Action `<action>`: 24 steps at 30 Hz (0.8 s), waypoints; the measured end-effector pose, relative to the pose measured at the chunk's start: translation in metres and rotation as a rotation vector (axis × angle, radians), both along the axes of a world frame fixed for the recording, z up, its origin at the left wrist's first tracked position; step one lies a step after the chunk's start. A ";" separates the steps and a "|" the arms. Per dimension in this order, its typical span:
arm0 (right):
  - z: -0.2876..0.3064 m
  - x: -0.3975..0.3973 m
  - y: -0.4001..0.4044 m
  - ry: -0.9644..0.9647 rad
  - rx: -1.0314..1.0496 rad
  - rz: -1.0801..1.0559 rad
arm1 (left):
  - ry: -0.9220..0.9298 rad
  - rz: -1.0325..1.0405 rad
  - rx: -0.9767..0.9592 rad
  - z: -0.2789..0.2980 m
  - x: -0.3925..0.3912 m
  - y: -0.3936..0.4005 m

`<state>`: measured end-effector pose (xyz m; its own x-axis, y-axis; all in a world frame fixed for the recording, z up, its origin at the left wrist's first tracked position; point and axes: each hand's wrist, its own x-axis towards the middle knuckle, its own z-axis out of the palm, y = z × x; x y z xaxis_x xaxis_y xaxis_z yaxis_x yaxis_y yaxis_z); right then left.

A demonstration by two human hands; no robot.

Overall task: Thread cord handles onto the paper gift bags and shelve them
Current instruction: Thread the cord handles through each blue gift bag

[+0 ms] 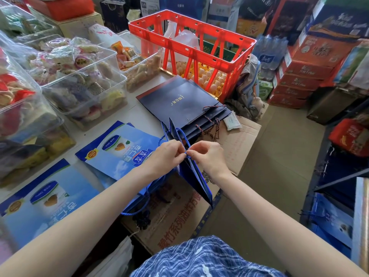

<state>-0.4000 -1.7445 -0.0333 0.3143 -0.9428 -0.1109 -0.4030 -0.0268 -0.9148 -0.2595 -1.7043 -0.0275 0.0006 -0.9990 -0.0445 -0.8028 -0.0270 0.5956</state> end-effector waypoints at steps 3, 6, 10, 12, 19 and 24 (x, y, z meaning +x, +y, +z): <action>0.003 0.001 -0.001 0.089 -0.032 0.073 | -0.015 -0.008 -0.038 -0.002 0.001 -0.001; 0.005 0.004 -0.003 0.126 0.009 0.068 | -0.169 -0.066 -0.203 -0.003 -0.001 0.001; 0.003 0.007 -0.011 0.156 0.099 0.047 | -0.466 -0.199 -0.363 -0.012 0.003 0.004; 0.004 0.008 -0.014 0.191 0.106 0.071 | -0.635 -0.272 -0.386 -0.016 0.003 0.004; 0.008 0.002 -0.016 0.128 0.087 0.173 | -0.267 -0.145 -0.357 -0.005 0.006 -0.001; 0.005 -0.005 -0.016 0.056 0.160 0.165 | -0.125 -0.098 -0.174 -0.003 0.003 -0.003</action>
